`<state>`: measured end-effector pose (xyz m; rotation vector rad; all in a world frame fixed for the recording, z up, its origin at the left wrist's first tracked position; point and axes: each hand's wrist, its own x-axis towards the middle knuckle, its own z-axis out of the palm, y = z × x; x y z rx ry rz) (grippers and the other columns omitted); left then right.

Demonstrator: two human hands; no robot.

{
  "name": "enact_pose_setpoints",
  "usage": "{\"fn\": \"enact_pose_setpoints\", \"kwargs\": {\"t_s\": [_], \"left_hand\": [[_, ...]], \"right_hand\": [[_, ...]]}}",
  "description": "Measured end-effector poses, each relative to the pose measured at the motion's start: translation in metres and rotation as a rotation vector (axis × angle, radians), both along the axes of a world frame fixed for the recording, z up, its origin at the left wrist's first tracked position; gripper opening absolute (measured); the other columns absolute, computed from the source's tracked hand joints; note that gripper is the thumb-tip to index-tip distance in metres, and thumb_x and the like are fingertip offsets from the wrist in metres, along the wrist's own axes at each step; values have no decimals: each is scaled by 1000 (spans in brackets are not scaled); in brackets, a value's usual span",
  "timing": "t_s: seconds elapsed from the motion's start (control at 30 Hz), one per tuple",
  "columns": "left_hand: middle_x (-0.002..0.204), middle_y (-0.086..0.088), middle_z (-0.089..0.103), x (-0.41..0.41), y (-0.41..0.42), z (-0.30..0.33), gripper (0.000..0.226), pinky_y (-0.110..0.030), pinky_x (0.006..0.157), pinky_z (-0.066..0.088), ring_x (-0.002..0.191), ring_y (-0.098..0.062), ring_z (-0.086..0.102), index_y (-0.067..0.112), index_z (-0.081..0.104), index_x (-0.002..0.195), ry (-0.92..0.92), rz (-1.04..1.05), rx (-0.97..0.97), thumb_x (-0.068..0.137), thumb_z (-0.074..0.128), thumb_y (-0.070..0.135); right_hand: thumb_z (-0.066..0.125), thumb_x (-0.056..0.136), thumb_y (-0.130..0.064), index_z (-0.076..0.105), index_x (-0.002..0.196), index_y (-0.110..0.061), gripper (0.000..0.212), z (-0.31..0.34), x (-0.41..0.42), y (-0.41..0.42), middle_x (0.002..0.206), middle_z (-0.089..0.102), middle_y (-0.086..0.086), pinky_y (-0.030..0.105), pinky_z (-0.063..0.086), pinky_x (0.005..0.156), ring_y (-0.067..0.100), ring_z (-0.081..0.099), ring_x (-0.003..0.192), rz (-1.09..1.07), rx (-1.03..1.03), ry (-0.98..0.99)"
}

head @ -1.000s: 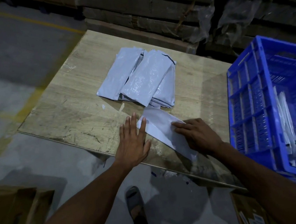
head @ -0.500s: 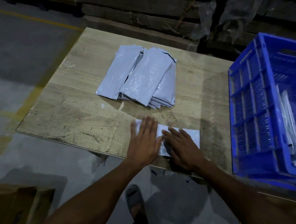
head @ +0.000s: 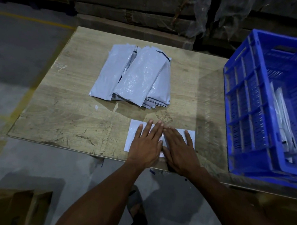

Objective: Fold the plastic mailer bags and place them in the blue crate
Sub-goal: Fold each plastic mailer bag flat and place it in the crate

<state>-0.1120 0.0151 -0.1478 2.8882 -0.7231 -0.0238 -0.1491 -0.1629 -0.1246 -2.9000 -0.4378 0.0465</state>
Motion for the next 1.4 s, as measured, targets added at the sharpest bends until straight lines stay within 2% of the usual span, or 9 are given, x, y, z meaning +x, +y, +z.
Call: {"fn": "enact_pose_setpoints", "kwargs": {"t_s": [0.17, 0.33, 0.53, 0.63, 0.73, 0.8, 0.97, 1.23, 1.4], "left_hand": [[172, -1, 18, 2, 11, 1, 60, -57, 126, 16, 159, -34, 12, 27, 29, 163, 24, -2, 22, 108, 23, 49], [173, -2, 16, 2, 27, 4, 65, -58, 125, 18, 159, -37, 9, 29, 29, 163, 36, 50, 10, 105, 30, 57], [174, -4, 9, -1, 43, 7, 69, -57, 125, 15, 159, -39, 3, 29, 21, 165, 45, 120, 50, 103, 29, 60], [174, -5, 8, -3, 41, 8, 70, -58, 125, 14, 159, -40, 2, 28, 22, 165, 48, 123, 57, 103, 28, 59], [174, -5, 6, -3, 42, 7, 71, -58, 125, 14, 159, -40, 1, 27, 22, 165, 41, 121, 62, 103, 27, 61], [174, -5, 5, -3, 42, 7, 72, -58, 125, 13, 159, -39, 0, 27, 23, 165, 48, 113, 54, 102, 29, 62], [174, -4, 0, -2, 42, 8, 75, -58, 125, 13, 159, -39, -4, 27, 18, 166, 64, 116, 82, 102, 28, 65], [173, -5, -12, -2, 42, 11, 88, -61, 125, 6, 158, -40, -12, 35, 9, 166, 106, 118, 98, 93, 20, 84], [173, -7, -10, 1, 42, 8, 89, -64, 124, 8, 157, -42, -10, 35, 12, 165, 113, 117, 97, 92, 23, 84]], "right_hand": [[20, 105, -55, 22, 159, -26, 62, 2, -4, -14, 165, 23, -8, 56, 9, 122, 18, 12, 155, -127, -69, 79], [16, 103, -65, 7, 161, -36, 65, 2, -11, -28, 169, 9, -4, 56, 8, 123, 25, 4, 155, -158, -125, 127], [10, 97, -74, -16, 157, -42, 73, 13, -14, -37, 166, -25, -5, 60, -8, 121, 23, -27, 151, -188, -104, 276], [5, 99, -68, 0, 161, -28, 74, 21, -9, -24, 169, -13, 2, 61, -8, 120, 28, -19, 153, -203, -121, 186], [11, 105, -54, 21, 160, -21, 65, 20, 6, 0, 169, 10, 0, 67, 7, 119, 28, -3, 156, -34, -139, 101], [13, 106, -52, 26, 159, -22, 63, 15, 16, 4, 168, 15, -4, 67, 13, 117, 25, 2, 156, -3, -145, 133], [14, 104, -61, 20, 160, -31, 64, 2, 13, -27, 169, 7, -4, 55, 14, 121, 21, 0, 156, -21, -165, 111], [13, 102, -65, 11, 161, -36, 65, 3, 16, -27, 170, -3, -5, 57, 11, 121, 20, -8, 156, -33, -138, 156], [15, 98, -71, -6, 160, -33, 76, 14, 13, -26, 166, -24, -6, 61, -12, 118, 23, -26, 152, 10, -137, 203]]}}
